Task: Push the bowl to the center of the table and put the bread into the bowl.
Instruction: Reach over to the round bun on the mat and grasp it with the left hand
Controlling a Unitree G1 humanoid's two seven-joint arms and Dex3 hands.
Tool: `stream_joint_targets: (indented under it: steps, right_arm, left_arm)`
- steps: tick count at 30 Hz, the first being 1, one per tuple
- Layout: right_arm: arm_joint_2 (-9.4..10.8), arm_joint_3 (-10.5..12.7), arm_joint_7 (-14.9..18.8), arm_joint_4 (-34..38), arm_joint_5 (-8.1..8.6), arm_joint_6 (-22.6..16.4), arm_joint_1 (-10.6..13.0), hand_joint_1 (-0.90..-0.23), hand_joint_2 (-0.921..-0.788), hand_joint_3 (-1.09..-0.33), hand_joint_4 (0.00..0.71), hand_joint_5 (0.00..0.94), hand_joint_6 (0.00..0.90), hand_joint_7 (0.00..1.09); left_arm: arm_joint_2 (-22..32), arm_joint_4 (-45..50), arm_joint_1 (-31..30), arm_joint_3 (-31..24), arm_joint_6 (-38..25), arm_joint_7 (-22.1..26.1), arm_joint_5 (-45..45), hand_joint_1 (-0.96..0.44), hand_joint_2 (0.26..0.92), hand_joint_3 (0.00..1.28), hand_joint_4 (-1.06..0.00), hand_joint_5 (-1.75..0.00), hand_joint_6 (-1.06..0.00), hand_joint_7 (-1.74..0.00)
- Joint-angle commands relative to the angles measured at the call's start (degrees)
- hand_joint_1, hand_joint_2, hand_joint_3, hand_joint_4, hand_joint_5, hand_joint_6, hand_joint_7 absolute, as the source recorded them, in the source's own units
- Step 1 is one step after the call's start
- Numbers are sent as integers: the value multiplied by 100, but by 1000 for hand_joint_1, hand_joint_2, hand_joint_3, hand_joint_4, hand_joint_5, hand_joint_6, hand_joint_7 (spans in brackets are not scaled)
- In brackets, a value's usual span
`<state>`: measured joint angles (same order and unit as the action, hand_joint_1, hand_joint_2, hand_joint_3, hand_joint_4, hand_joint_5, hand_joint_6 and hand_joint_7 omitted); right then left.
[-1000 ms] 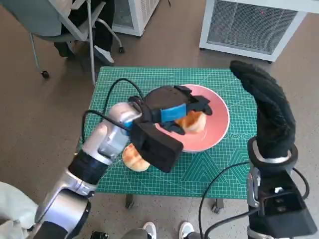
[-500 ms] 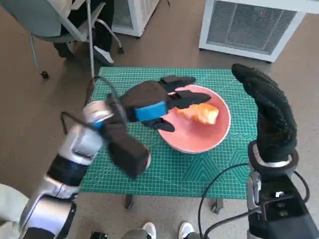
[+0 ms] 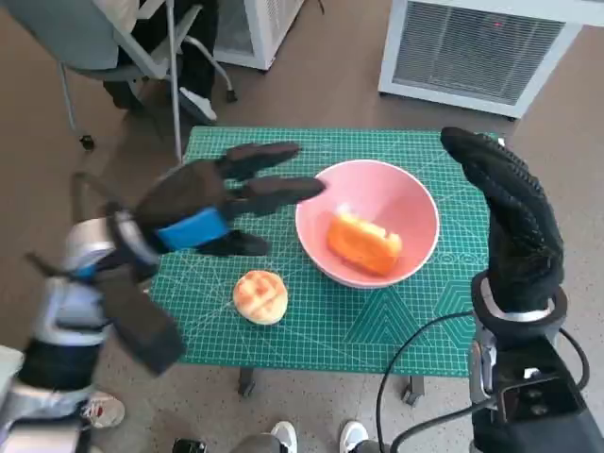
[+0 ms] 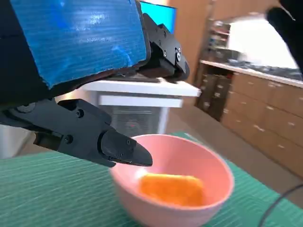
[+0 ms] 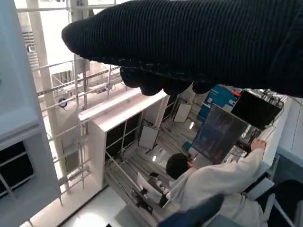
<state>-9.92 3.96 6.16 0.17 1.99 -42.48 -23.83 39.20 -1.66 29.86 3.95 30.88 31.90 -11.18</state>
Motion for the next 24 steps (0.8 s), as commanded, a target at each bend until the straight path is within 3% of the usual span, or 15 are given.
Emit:
stream_joint_targets:
  steps: [1, 10, 24]
  right_arm:
    - [-7, -24, 70, 28, 64, 93, 48, -395, -921, -544, 442, 5, 64, 786]
    - [-37, -43, 161, 74, 153, 128, -12, -393, -921, -545, 442, 5, 62, 790]
    - [-111, -19, 312, 119, 265, 136, -47, -397, -921, -547, 441, 4, 53, 804]
  left_arm:
    - [304, 228, -415, -93, -84, 262, 147, -207, 815, 1, -441, -112, -578, -182]
    - [570, 342, -941, -72, -312, 658, 264, -174, 826, 5, -435, -82, -537, -162]
    - [381, 213, -1247, 300, -712, 797, 34, -110, 837, 4, -405, -26, -505, -104]
